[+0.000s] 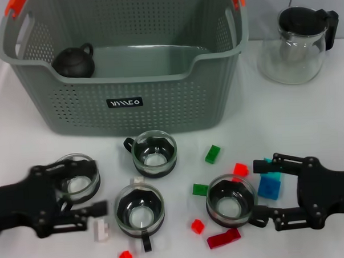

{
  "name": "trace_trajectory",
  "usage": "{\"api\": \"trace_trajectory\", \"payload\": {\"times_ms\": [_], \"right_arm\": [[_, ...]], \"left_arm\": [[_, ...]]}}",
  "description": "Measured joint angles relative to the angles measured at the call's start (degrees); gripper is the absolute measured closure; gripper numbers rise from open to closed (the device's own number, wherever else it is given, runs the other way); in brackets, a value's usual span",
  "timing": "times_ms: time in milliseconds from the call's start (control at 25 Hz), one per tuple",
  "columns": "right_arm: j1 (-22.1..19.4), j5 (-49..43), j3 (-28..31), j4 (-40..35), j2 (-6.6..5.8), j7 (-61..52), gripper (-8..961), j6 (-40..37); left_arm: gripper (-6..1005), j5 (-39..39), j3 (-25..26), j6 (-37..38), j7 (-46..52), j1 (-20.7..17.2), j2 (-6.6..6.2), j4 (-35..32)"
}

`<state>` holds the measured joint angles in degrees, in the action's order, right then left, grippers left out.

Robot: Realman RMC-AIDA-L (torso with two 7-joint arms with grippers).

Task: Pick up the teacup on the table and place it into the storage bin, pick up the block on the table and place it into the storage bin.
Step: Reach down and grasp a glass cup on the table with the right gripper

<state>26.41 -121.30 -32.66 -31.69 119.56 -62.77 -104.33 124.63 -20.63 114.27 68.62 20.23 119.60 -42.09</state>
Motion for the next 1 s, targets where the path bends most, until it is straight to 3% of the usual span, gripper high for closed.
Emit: {"api": "trace_trajectory", "payload": {"times_ms": [200, 320, 480, 680, 800, 1000], "right_arm": [[1.02, -3.67, -1.35, -8.20, 0.00, -9.21, 27, -3.21], [3.22, -7.31, -2.93, -17.17, 0.24, -20.08, 37, -4.85], [6.67, -8.55, -8.53, -25.82, 0.27, -27.74, 58, -7.82], [12.38, -8.97, -16.39, -29.83, 0.17, -38.10, 174, -8.74], [16.33, -11.72, -22.42, -31.80, 0.41, -46.75, 293, -7.33], [20.71, -17.00, -37.98, -35.09, 0.85, -60.58, 451, -3.18]], "left_arm": [[126, 0.23, 2.53, -0.04, -0.35, -1.67, 0.14, -1.16], [126, 0.26, 2.60, -1.19, -0.43, -1.90, 0.36, -0.85], [127, 0.27, 2.29, -2.51, -0.44, -1.63, 0.52, -0.14], [127, 0.27, 2.44, -3.73, -0.42, -1.55, 0.60, 0.76], [127, 0.27, 2.39, -3.92, -0.43, -1.60, 0.71, 0.83], [127, -0.17, 3.10, -5.25, -0.44, -1.57, 0.57, 1.93]]}}
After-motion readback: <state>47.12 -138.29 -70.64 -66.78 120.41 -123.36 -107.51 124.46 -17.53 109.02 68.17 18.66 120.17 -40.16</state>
